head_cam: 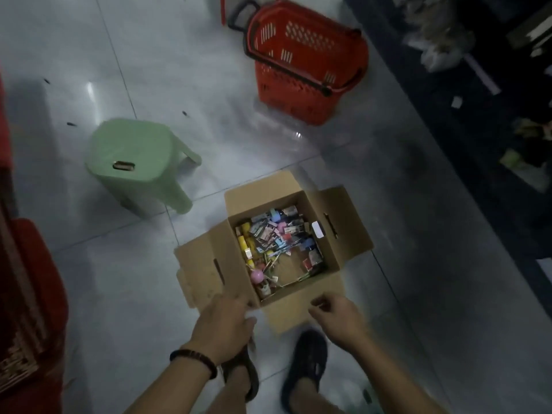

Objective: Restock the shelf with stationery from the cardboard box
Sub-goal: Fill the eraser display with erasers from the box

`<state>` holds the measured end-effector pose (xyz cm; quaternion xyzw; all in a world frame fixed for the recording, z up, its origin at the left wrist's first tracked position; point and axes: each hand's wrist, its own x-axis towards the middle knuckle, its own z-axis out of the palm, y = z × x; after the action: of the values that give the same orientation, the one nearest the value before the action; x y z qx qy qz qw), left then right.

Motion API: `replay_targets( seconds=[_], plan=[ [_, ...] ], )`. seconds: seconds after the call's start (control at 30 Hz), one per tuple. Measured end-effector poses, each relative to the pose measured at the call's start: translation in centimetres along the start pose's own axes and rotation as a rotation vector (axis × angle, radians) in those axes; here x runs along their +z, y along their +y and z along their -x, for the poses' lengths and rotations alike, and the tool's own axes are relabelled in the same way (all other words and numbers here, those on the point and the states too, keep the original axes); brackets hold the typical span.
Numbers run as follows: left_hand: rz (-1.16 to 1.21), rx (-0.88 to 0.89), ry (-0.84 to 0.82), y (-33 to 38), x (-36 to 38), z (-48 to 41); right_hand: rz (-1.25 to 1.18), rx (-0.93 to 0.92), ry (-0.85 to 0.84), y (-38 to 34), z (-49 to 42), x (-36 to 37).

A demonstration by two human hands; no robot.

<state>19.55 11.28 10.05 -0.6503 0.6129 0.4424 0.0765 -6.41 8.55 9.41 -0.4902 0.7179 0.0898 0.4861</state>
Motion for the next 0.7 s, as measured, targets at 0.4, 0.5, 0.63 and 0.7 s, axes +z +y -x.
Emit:
replay_targets(
  seconds=[0.4,0.5,0.63,0.7],
  plan=[
    [0.471,-0.346,0.223,-4.6,9.7,-32.6,-0.666,0.266,-0.073,1.9,-37.4,12.4],
    [0.322,-0.332,0.347,-6.5,11.7,-34.8,-0.635,0.289,-0.030,0.3,-42.7,16.4],
    [0.335,-0.365,0.359,-8.3,13.9,-35.6,-0.575,0.405,0.084,-3.0,-45.9,18.9],
    [0.409,-0.365,0.377,-9.0,14.5,-35.7,-0.531,0.443,0.109,-4.1,-47.2,19.8]
  ],
)
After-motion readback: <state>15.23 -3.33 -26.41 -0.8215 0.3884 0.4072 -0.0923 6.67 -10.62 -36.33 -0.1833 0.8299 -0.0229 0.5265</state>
